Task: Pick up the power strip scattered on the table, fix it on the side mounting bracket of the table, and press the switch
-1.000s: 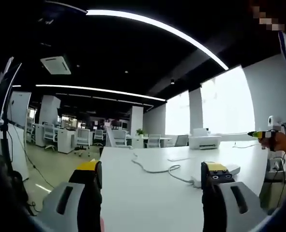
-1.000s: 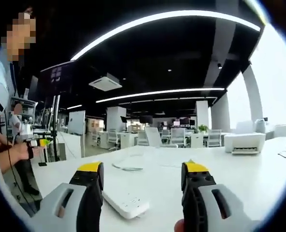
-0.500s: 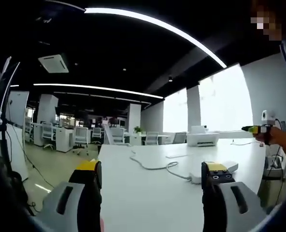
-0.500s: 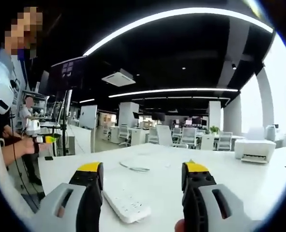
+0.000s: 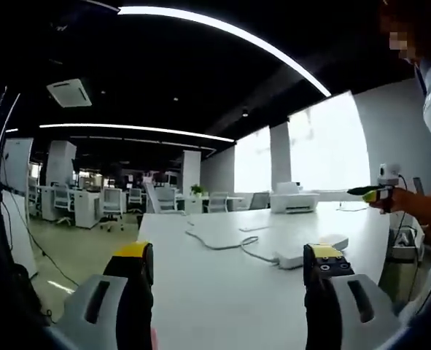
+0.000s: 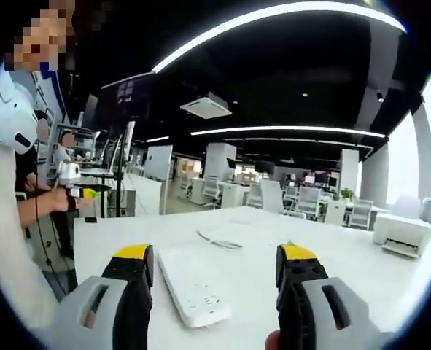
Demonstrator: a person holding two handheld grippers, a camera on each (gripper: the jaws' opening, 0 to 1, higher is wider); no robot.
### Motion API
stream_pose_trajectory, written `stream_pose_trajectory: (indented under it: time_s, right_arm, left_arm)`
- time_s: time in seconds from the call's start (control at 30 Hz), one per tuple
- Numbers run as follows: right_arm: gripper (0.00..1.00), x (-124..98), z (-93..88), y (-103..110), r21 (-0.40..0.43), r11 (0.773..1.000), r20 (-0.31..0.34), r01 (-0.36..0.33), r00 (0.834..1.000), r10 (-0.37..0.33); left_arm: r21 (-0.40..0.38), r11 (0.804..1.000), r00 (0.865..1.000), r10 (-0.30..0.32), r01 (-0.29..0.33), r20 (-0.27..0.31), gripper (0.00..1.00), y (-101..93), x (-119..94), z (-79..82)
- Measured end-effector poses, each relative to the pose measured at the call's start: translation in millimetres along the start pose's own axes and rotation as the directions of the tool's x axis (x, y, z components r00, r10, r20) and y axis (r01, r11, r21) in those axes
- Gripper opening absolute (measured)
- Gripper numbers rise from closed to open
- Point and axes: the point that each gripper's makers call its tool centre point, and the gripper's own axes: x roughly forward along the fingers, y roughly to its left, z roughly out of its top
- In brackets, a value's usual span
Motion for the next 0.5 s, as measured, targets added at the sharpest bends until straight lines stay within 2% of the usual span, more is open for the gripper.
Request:
stream_pose_trajectory:
  time_s: [0.07, 0.33, 0.5]
  right_arm:
    - [0.65, 1, -4.9, -2, 0.0, 1.0, -0.01, -0.002, 1.0, 0.002]
    - [0.66, 8, -22.2, -1, 0.004, 0.998, -0.016, -0.056, 0.998, 0.056]
    - [0.66, 7, -23.3, -5, 0.016, 0.997, 0.002, -0.072, 0.997, 0.072]
  left_arm:
    - [-0.025, 0.999, 1.0, -0.022, 0.022, 0.005, 0.88, -2.6, 0, 1.0]
    - [-0.017, 0.999, 1.0, -0.03, 0.03, -0.008, 0.88, -3.9, -1, -3.0]
    - [-0.001, 1.0, 0.999, -0.024, 0.024, -0.022, 0.88, -4.8, -2, -4.2]
